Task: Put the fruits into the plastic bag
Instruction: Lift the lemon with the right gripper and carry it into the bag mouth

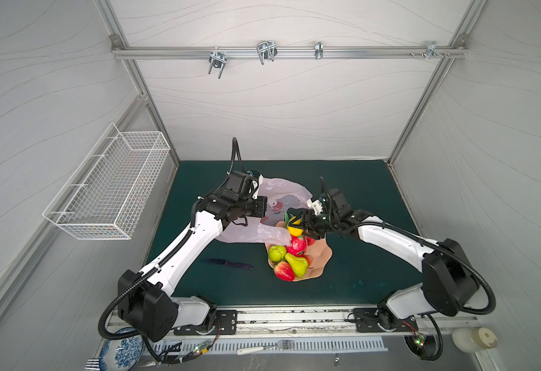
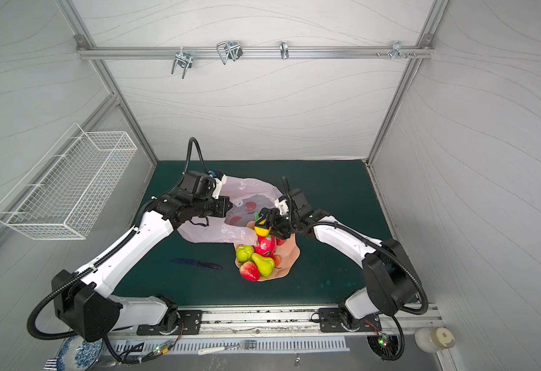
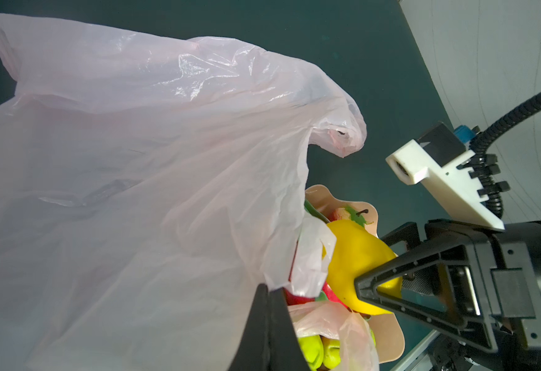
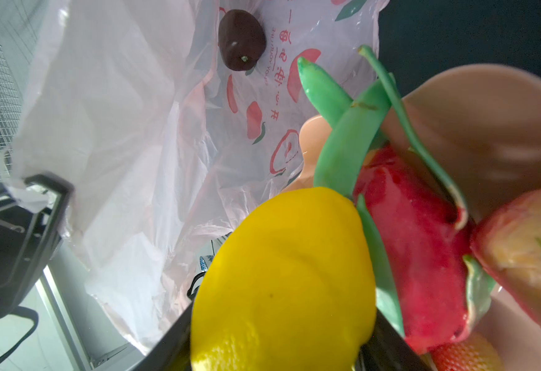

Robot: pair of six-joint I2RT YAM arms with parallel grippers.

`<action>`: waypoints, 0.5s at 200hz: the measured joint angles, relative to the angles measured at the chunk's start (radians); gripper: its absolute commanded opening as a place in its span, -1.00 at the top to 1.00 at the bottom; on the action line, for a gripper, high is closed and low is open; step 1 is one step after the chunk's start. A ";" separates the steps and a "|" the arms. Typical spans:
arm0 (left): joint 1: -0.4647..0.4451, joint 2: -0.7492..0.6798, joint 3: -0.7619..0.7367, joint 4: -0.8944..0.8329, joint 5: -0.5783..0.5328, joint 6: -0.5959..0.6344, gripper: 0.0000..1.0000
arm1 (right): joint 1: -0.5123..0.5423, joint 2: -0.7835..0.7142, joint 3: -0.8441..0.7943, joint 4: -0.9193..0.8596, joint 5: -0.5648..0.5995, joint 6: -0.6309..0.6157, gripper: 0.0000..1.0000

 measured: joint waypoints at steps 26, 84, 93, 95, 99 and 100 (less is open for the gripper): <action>0.000 0.004 0.000 0.002 0.001 -0.005 1.00 | 0.003 0.019 0.000 0.032 -0.019 0.023 0.73; 0.000 0.008 0.000 0.014 0.020 -0.011 1.00 | 0.012 0.104 0.027 0.129 -0.052 0.082 0.75; 0.000 0.008 0.000 0.017 0.023 -0.011 1.00 | 0.014 0.123 0.038 0.143 -0.056 0.093 0.76; 0.000 0.008 0.000 0.018 0.023 -0.011 1.00 | 0.015 0.130 0.043 0.147 -0.058 0.099 0.76; 0.000 0.008 0.000 0.019 0.024 -0.011 1.00 | 0.017 0.139 0.048 0.152 -0.061 0.102 0.76; 0.000 0.008 0.000 0.020 0.024 -0.011 1.00 | 0.017 0.142 0.050 0.154 -0.061 0.103 0.76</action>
